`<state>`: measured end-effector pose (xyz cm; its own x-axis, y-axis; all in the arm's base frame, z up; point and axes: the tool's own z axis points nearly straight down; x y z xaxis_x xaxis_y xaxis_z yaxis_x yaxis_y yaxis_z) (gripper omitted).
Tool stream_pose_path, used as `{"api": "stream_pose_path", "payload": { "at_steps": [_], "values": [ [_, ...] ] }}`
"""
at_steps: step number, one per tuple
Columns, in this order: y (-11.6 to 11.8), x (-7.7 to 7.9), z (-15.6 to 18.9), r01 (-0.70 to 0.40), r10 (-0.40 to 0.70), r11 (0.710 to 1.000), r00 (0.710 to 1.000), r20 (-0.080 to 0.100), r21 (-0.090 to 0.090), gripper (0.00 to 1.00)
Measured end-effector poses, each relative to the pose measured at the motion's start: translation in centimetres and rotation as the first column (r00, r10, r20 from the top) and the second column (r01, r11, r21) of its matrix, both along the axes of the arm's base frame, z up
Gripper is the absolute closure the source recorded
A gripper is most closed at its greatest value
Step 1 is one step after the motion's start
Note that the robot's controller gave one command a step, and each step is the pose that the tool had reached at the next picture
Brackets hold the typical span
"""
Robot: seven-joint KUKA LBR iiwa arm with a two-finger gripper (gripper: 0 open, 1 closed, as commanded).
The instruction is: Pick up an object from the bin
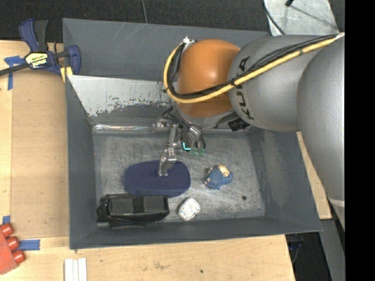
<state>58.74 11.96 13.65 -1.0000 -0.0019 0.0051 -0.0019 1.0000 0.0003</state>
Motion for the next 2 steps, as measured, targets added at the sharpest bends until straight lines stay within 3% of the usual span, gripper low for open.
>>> {"api": "stream_pose_path", "payload": {
  "at_steps": [1, 2],
  "values": [
    [1.13, -0.81, -4.95, 0.010, -0.010, 1.000, 1.000, 0.021, 0.002, 0.00],
    [1.21, -1.27, -5.23, 0.009, -0.009, 1.000, 1.000, -0.001, 0.001, 1.00]
  ]
}}
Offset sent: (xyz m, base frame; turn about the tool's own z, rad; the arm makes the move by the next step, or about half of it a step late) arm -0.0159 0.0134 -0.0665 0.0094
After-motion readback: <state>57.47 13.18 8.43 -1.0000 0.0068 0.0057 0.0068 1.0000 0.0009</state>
